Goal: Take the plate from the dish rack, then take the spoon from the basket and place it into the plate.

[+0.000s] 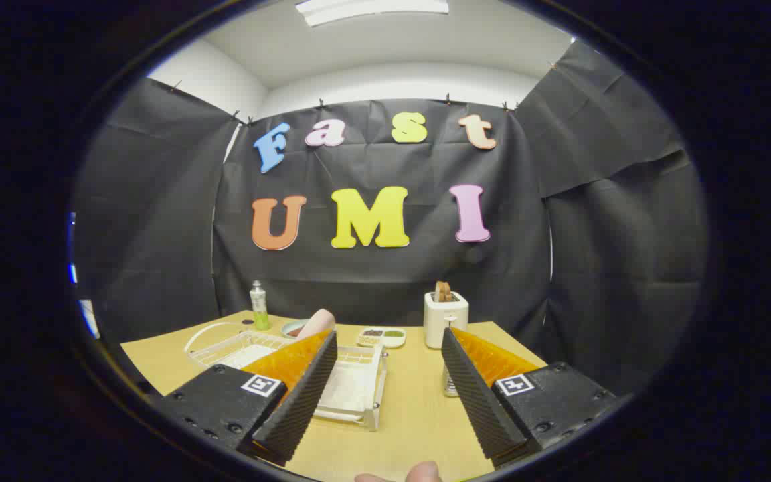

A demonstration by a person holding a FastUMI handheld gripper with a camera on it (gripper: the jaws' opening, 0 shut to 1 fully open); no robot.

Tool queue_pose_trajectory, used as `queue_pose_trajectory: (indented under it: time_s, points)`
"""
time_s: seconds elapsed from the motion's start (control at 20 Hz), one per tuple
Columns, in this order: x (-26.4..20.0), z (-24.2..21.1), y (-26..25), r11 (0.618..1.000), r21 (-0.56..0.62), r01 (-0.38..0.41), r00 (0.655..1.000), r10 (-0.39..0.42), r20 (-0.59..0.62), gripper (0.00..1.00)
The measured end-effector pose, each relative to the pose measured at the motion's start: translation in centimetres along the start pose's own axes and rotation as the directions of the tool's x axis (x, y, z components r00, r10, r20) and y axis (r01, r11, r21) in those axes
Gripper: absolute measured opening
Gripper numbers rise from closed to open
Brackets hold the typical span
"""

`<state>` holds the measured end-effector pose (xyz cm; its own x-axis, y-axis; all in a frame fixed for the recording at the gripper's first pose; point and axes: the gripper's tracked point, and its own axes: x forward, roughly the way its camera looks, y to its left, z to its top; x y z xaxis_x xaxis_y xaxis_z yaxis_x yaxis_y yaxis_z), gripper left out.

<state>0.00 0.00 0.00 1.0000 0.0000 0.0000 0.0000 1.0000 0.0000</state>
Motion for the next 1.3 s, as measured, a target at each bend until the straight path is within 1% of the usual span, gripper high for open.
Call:
queue_pose_trajectory:
  time_s: [0.55, 0.95, 1.05, 1.2, 1.3]
  points:
    - [0.1, 0.1, 0.3, 1.0, -0.003, -0.008, 1.0, 0.008, 0.007, 1.0]
    - [0.1, 0.8, 0.7, 0.999, 0.024, -0.035, 0.999, 0.035, 0.012, 1.0]
    - [0.4, 0.9, 0.8, 0.999, 0.023, -0.042, 0.999, 0.042, -0.003, 1.0]
    - [1.1, 2.2, 1.3, 0.998, 0.007, -0.06, 0.998, 0.06, -0.012, 1.0]
    - [2.1, 3.2, 2.5, 0.995, -0.004, -0.1, 0.995, 0.099, -0.03, 1.0]
